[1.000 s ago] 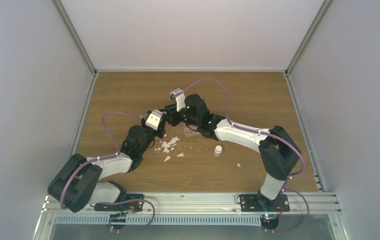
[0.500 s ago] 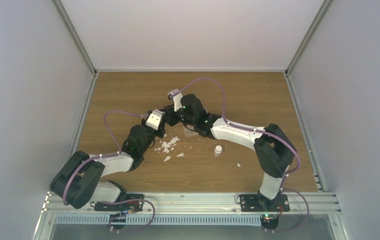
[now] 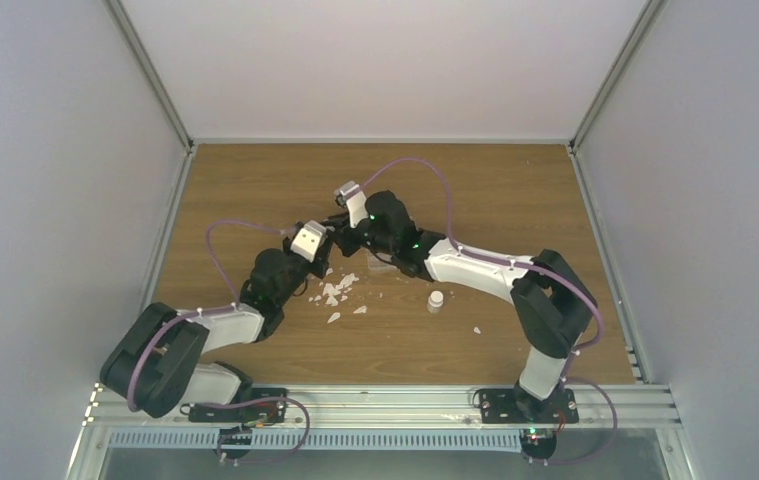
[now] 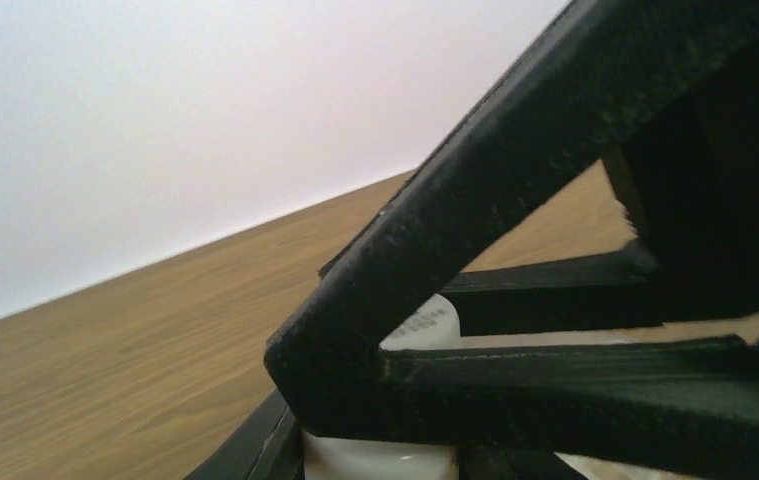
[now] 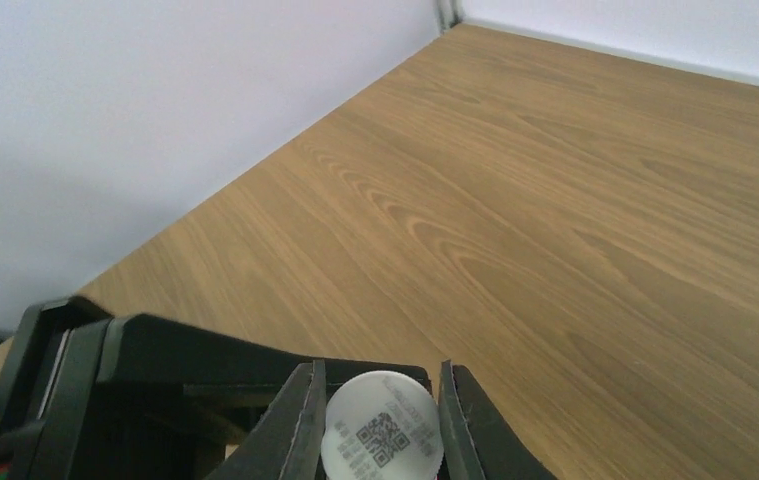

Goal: Sort the pills into containers
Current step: Unscrew the lid of the pill bottle.

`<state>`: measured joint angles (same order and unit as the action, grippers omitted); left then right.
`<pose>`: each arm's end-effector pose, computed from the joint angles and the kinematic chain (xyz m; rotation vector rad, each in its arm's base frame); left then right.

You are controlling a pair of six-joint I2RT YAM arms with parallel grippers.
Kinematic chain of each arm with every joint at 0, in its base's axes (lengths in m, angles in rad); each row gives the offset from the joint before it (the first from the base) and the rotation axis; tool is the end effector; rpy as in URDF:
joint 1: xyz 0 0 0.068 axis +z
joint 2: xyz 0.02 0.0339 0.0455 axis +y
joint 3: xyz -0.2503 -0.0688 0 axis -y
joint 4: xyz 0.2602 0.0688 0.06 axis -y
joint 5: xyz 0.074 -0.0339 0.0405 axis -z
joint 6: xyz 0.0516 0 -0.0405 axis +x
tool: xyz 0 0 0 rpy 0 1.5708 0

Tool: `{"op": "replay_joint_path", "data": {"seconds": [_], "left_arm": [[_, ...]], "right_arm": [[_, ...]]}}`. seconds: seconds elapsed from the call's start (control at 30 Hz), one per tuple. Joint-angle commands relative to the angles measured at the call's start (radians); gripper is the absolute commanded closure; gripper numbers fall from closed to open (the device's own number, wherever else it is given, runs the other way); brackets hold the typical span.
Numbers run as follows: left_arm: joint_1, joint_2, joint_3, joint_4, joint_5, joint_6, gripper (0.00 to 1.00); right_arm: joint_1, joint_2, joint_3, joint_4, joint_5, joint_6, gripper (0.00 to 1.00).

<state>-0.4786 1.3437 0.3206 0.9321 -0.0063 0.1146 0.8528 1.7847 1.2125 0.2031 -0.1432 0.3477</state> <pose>0.2446 -0.1266 0.1551 0.4832 1.5974 -0.2706 0.2846 0.3370 0.2225 -0.6101 1.9607 0.9154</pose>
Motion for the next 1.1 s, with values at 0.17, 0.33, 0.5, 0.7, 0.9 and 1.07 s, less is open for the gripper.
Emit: {"op": "replay_joint_path", "data": {"seconds": [0.17,0.33,0.5,0.7,0.9,1.07], "left_arm": [[0.073,-0.126,-0.059,0.108,0.373,-0.023,0.32],[0.094,-0.176,-0.07,0.109,0.53,-0.046,0.31],[0.101,-0.207,-0.075,0.109,0.607,-0.061,0.31],[0.103,-0.21,-0.071,0.111,0.637,-0.069,0.32],[0.103,-0.213,-0.066,0.104,0.655,-0.073,0.32],[0.103,-0.23,-0.067,0.088,0.653,-0.071,0.32]], "right_arm": [[-0.101,-0.159,-0.15,0.09,-0.511,-0.283,0.99],[-0.11,-0.215,-0.167,0.039,-0.682,-0.398,1.0],[-0.111,-0.31,-0.241,0.014,-0.838,-0.551,0.99],[-0.111,-0.432,-0.311,-0.046,-0.982,-0.701,0.99],[-0.111,-0.404,-0.209,-0.362,-1.161,-0.994,0.9],[-0.11,-0.362,-0.155,-0.431,-1.152,-1.03,0.72]]}}
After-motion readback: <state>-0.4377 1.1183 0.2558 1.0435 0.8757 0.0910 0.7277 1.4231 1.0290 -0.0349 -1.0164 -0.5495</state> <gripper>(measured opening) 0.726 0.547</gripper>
